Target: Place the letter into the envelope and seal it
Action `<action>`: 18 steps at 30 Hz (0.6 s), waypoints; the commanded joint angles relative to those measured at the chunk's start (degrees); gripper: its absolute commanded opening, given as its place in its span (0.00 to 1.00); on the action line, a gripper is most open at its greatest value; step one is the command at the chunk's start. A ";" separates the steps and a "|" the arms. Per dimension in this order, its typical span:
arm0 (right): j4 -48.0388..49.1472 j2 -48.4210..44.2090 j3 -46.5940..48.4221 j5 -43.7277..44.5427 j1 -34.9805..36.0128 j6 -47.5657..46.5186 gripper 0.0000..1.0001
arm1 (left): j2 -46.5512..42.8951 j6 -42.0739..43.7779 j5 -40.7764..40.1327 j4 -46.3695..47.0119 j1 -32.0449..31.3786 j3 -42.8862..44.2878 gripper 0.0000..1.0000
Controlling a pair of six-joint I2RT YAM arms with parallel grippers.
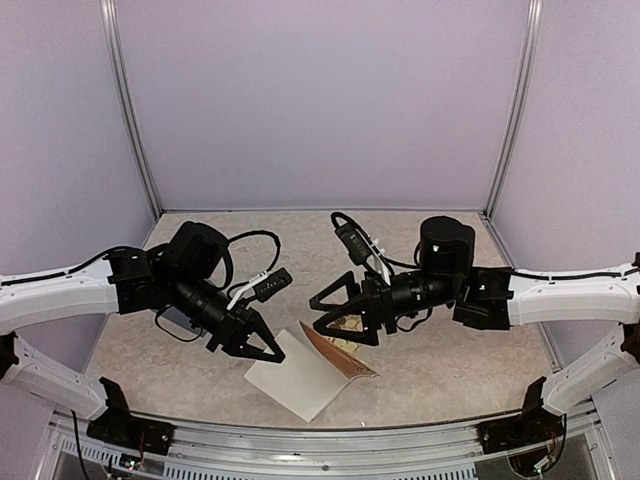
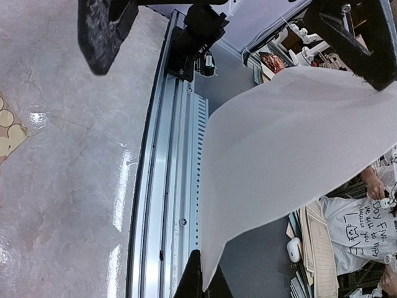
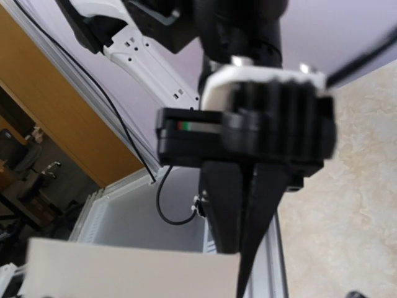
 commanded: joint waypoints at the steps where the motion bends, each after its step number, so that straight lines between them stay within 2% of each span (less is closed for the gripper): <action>1: -5.20 -2.12 0.05 1.29 -0.20 -3.96 0.99 | 0.71 -0.28 0.65 -0.31 0.37 -0.52 0.00; 18: -5.73 -4.79 -0.75 -0.65 -0.20 -3.83 1.00 | 1.77 -0.28 0.39 -0.78 1.45 -0.74 0.00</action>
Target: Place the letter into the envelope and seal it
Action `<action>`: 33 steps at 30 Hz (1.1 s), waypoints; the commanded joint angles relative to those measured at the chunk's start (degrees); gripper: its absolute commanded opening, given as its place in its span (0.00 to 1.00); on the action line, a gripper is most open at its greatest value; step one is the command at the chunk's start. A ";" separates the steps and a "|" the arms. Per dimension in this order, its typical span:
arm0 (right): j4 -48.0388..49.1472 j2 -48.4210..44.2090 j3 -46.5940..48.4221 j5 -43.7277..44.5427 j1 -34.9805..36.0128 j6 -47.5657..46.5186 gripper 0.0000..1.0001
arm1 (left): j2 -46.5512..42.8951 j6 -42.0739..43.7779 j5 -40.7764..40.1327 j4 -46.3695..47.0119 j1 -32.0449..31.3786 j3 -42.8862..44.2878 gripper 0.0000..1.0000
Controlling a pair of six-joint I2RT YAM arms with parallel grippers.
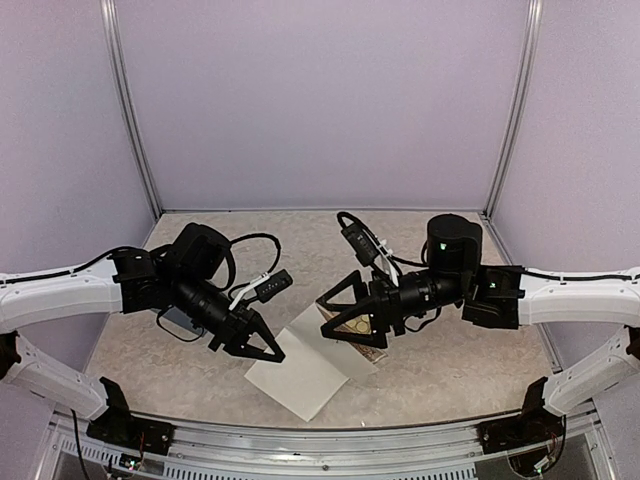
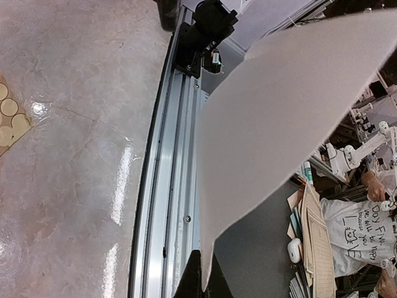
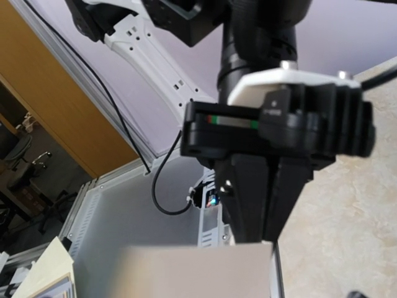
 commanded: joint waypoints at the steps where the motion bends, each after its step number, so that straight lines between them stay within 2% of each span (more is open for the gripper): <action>1: -0.65 -1.15 -0.68 -0.90 -0.25 -0.21 0.99 | 0.40 -0.08 0.48 -0.56 0.49 -0.38 0.00; 6: -5.89 0.36 0.63 3.01 0.26 -2.98 0.99 | 0.23 -0.22 1.01 0.06 0.62 -0.21 0.00; 8: -8.20 1.15 1.50 5.20 0.64 -4.29 0.93 | 0.10 -0.48 1.62 0.66 0.67 -0.28 0.00; 9: -9.24 1.50 1.87 5.96 0.94 -4.83 0.84 | 0.09 -0.66 1.78 0.99 0.68 -0.37 0.00; 11: -10.70 2.18 2.67 7.17 1.41 -5.64 0.60 | 0.09 -0.95 1.99 1.58 0.69 -0.34 0.00; 13: -11.85 2.80 3.31 8.53 1.91 -6.35 0.43 | 0.23 -1.05 2.22 1.85 0.69 -0.20 0.00; 17: -13.00 3.73 3.94 9.97 2.47 -7.13 0.20 | 0.28 -1.63 2.72 2.62 0.78 -0.05 0.00; 21: -12.89 3.67 4.03 10.08 2.52 -7.40 0.03 | 0.34 -1.99 2.57 3.03 0.95 0.05 0.11; 22: -12.99 3.59 4.09 10.01 2.54 -7.54 0.00 | 0.39 -2.03 2.55 3.04 0.95 0.07 0.13; 33: -14.39 4.30 5.23 8.85 3.29 -8.95 0.00 | 1.77 -1.80 2.37 3.31 1.35 0.38 0.16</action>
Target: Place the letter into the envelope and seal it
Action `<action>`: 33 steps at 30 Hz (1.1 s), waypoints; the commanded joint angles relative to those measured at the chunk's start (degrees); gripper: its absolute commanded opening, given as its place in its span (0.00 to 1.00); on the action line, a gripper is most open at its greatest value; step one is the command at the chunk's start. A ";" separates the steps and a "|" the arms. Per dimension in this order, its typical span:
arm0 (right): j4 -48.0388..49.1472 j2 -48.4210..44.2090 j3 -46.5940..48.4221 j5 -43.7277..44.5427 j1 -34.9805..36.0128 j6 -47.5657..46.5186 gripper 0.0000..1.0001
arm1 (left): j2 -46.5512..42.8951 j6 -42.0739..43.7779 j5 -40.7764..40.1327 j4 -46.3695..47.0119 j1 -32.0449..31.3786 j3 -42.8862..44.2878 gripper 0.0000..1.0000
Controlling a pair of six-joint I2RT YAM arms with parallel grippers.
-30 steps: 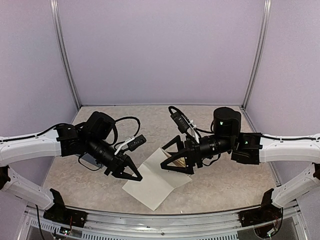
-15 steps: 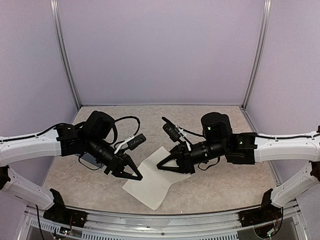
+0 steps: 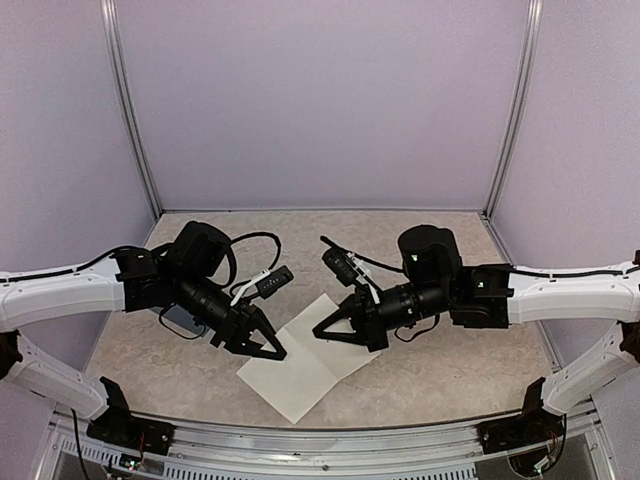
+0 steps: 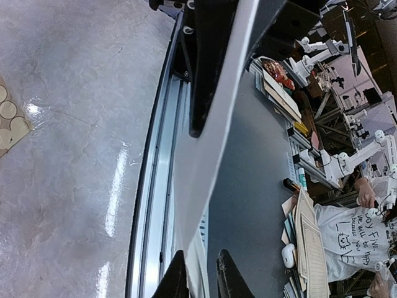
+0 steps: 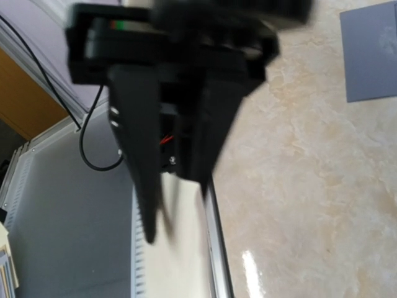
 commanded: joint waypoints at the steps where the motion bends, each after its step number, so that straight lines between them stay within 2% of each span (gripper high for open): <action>1: -1.22 0.92 2.23 -0.52 0.97 -1.37 0.00 | 1.27 0.21 0.75 1.47 0.47 0.40 0.16; 12: -1.90 1.71 2.76 -1.10 1.19 -1.95 0.00 | 1.91 0.51 1.02 1.38 0.91 0.54 0.13; 16: -2.02 1.83 2.91 -0.95 1.28 -2.02 0.00 | 2.20 0.75 1.20 1.29 0.91 0.49 0.00; 26: -1.24 -0.46 2.59 0.96 1.87 -2.27 0.00 | 1.88 0.11 -1.72 1.53 1.07 -0.20 0.00; 33: -2.03 0.60 4.91 0.82 6.69 -4.76 0.00 | 0.99 -1.27 -5.01 2.72 2.98 -0.82 0.00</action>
